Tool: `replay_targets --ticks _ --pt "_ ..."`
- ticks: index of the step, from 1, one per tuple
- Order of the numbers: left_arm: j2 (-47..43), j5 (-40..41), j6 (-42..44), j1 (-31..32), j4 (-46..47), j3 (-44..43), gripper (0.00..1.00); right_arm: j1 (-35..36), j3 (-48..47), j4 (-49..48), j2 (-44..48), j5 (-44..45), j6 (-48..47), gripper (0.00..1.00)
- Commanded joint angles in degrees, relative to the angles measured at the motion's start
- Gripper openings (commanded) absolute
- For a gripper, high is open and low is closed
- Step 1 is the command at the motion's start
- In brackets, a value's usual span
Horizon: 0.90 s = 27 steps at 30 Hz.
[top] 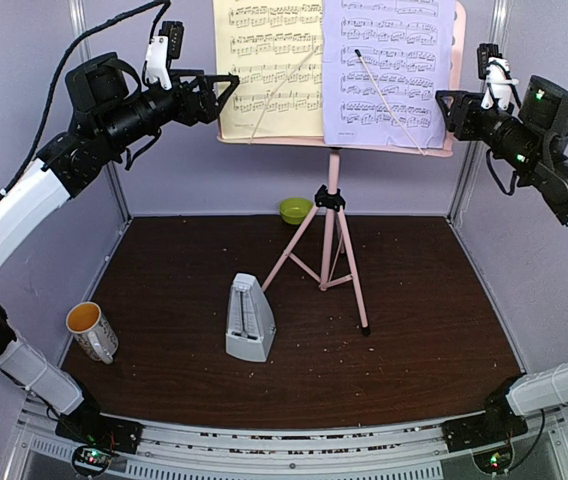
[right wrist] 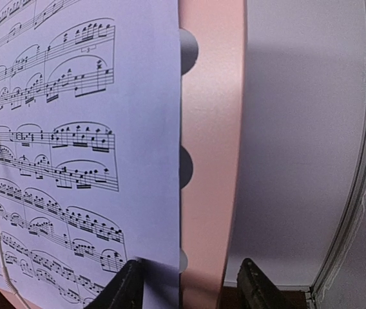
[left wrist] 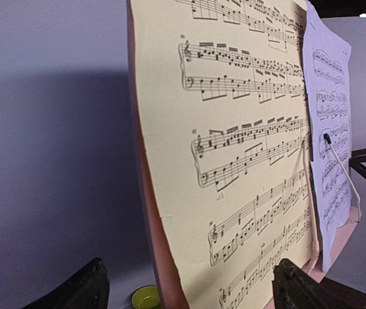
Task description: Set up the instrument practice props
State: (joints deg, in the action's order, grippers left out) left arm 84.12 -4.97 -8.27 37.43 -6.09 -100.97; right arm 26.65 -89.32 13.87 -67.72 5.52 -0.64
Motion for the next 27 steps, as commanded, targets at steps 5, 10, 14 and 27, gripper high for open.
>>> replay_targets --ticks 5,10,14,27 --pt "-0.96 -0.23 1.46 -0.5 1.77 -0.77 0.91 0.01 0.8 -0.14 1.49 0.47 0.23 0.69" --pt "0.75 -1.53 1.72 -0.47 0.36 -2.71 0.93 0.03 -0.21 -1.47 0.15 -4.18 4.4 0.86" --pt "2.29 -2.26 1.58 -0.49 -0.05 -4.25 0.93 0.07 -1.58 -1.49 -2.49 -5.17 5.44 0.86" --pt "2.78 -2.22 1.81 -0.52 0.2 -4.65 0.93 0.07 0.02 -1.12 -1.05 2.3 0.57 0.58"
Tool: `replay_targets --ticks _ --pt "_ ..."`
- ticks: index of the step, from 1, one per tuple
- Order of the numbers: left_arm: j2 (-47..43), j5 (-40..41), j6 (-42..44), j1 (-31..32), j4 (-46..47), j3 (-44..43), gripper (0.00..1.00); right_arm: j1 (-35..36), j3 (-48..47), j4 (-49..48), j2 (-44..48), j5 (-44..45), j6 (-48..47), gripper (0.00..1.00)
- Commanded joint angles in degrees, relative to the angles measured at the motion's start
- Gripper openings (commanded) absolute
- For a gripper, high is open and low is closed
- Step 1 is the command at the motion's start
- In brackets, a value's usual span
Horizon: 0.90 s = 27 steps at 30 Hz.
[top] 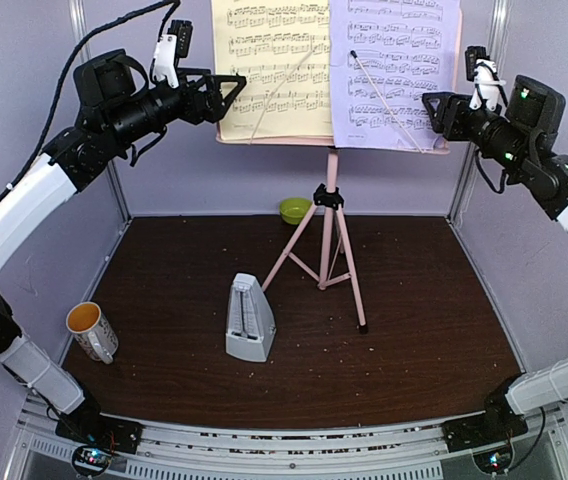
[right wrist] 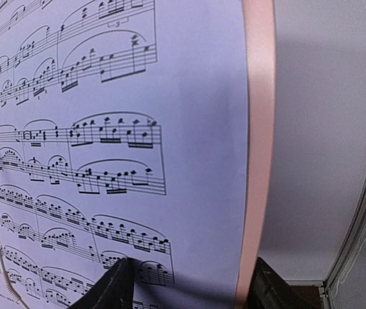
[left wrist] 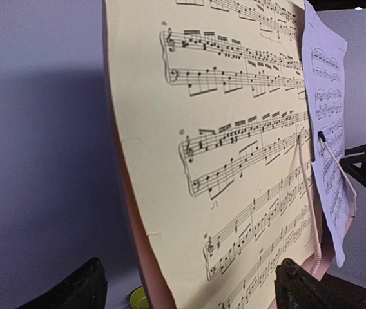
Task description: Set up the instrument practice props
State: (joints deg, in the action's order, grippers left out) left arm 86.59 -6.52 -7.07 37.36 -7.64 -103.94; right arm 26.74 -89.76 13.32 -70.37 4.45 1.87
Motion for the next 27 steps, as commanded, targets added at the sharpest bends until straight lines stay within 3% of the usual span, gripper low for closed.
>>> replay_targets --ticks 1,9,13,16,21,27 --pt "0.28 -0.7 0.61 -0.41 1.75 -1.7 0.93 -0.02 0.46 -0.57 1.83 3.44 -2.22 0.57" --pt "-0.18 0.04 1.17 -0.42 1.67 -1.42 0.92 -0.19 1.47 -0.99 2.8 4.52 -3.56 0.39" --pt "-0.68 0.78 1.55 -0.45 1.5 -1.19 0.92 -0.2 1.92 -1.25 3.28 4.78 -3.38 0.4" --pt "-1.16 1.32 2.09 -0.45 0.58 -1.11 0.92 -0.15 1.93 -1.21 3.83 5.17 -2.83 0.5" --pt "-3.36 2.87 2.26 -0.56 -0.36 0.35 0.94 -0.2 1.89 -1.3 6.23 4.58 -1.93 0.77" --pt "-7.37 4.46 0.88 -1.77 -1.85 4.26 0.98 -0.2 1.01 0.11 8.63 2.93 -0.43 0.93"
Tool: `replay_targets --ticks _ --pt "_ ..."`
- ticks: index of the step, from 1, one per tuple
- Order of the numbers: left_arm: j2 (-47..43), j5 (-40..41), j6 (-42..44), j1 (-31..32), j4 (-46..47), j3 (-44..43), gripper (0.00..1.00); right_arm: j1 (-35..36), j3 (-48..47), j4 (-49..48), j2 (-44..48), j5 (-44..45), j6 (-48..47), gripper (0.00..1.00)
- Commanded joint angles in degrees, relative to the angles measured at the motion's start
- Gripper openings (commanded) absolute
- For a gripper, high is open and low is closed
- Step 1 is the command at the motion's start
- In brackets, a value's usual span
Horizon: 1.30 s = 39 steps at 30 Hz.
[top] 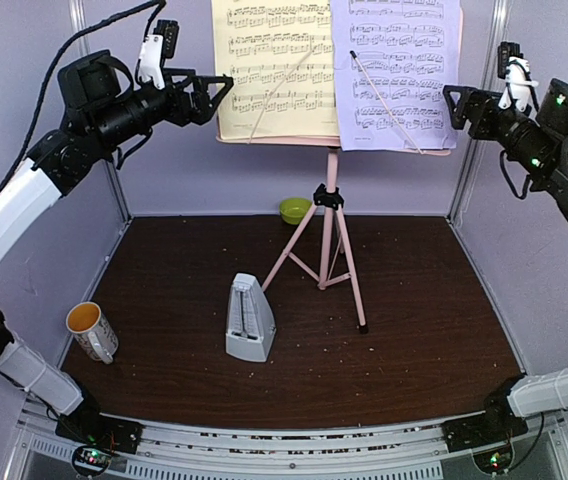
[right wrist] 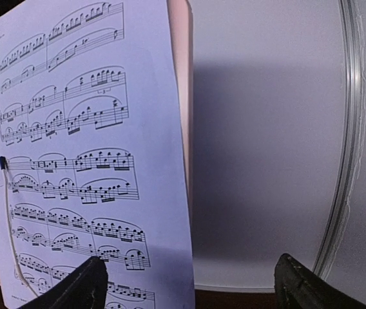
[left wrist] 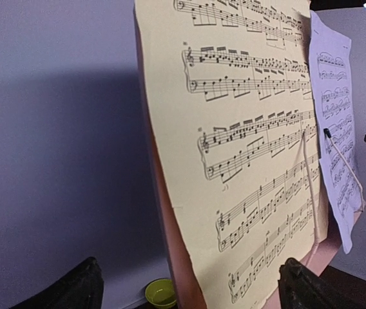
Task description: Set up the instrument practice props
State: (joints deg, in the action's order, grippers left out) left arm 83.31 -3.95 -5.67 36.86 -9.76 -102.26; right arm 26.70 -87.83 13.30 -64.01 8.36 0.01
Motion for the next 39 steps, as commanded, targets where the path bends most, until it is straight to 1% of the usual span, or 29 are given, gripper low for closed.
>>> replay_targets --ticks 1,3,6,9,12,13,16,18,19,21,24,26,28,31,33,39 --pt "-5.11 2.06 -0.99 -1.68 0.39 3.92 0.98 -0.16 -0.75 0.25 2.85 -1.31 1.9 0.96" --pt "-7.33 2.19 -2.14 -2.53 0.33 6.58 0.98 -0.15 -0.32 0.64 4.1 -2.05 2.9 1.0" --pt "-10.55 3.09 -3.98 -4.1 -1.95 9.94 0.98 -0.13 1.61 1.3 6.26 -3.72 4.52 1.0" --pt "-13.93 4.96 -5.07 -4.86 -4.77 14.38 0.98 -0.2 5.99 1.61 9.25 -5.21 6.77 1.0" --pt "-18.48 7.25 -6.95 -5.13 -6.26 20.93 0.98 -0.14 13.45 1.32 12.91 -4.84 10.33 1.0" --pt "-20.11 7.93 -8.03 -5.19 -6.54 24.31 0.98 -0.15 16.51 1.11 14.13 -4.76 11.04 1.0" --pt "-24.86 7.32 -11.47 -5.14 -6.3 33.37 0.98 -0.15 25.83 -0.3 17.92 -5.25 13.03 1.0" --pt "-28.12 6.32 -14.07 -4.87 -4.48 40.21 0.97 -0.11 31.63 -1.37 19.72 -6.82 14.72 1.0" --pt "-29.66 5.54 -14.86 -4.16 -2.79 43.96 0.97 -0.15 34.24 -2.15 20.39 -8.08 15.81 1.0" --pt "-31.7 7.55 -15.53 -1.63 -1.59 49.45 0.98 -0.02 39.71 -4.69 21.24 -11.19 18.09 1.0" --pt "-31.9 13.32 -16.77 3.58 -3.36 54.31 0.98 0.46 46.34 -9.04 20.47 -13.6 21.3 1.0" --pt "-32.05 15.09 -18.61 6.5 -1.83 57.93 0.98 1.48 48.15 -10.98 19.65 -13.51 22.05 1.0" --pt "-33.1 15.18 -20.32 8.99 2.99 62.99 0.98 2.91 49.95 -12.59 18.93 -12.49 22.62 1.0" --pt "-34.35 16.65 -23.45 10.66 6.63 68.31 0.98 4.38 51.27 -14.52 17.37 -11.72 23.28 1.0" --pt "-34.82 18.4 -25.16 11.8 7.9 70.61 0.98 5.08 51.76 -15.39 15.99 -11.98 23.61 1.0" --pt "-32.1 18.29 -26.8 13.79 12.67 74.08 0.98 5.56 53.08 -17.97 13.38 -11.39 23.25 1.0"
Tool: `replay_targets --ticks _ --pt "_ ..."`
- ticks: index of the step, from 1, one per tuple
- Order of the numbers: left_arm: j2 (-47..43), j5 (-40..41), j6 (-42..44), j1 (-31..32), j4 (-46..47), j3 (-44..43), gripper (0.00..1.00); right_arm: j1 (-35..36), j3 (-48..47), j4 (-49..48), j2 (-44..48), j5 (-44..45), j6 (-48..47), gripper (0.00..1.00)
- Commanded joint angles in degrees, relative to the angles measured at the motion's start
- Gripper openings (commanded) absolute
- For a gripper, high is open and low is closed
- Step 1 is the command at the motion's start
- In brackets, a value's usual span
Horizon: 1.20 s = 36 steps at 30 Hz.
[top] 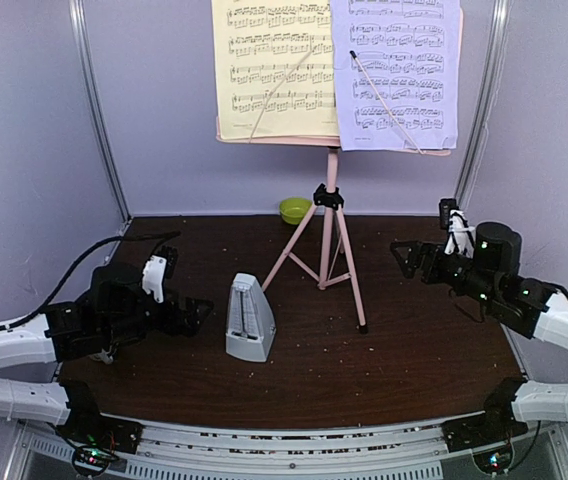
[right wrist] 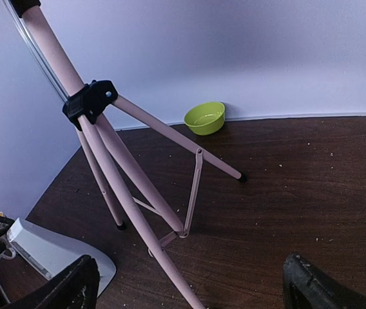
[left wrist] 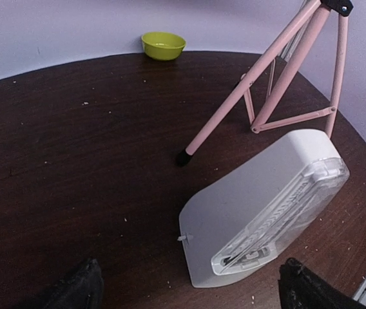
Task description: Set up the instrument practice props
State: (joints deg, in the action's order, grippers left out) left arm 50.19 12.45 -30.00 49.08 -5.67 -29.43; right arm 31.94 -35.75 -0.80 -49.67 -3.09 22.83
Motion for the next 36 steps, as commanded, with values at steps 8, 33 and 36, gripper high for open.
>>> replay_targets --ticks 8,33,36 --pt "7.49 6.33 -0.98 6.74 15.11 -0.53 0.98 0.38 0.27 -2.66 -3.14 4.52 2.11 1.0" --pt "30.22 14.93 -1.0 14.11 19.41 -13.62 0.8 0.3 -2.31 -2.5 -6.02 5.19 6.21 1.0" --pt "30.85 15.07 0.5 14.11 19.23 -13.71 0.71 0.36 -2.56 -2.64 -6.2 3.84 6.09 1.0"
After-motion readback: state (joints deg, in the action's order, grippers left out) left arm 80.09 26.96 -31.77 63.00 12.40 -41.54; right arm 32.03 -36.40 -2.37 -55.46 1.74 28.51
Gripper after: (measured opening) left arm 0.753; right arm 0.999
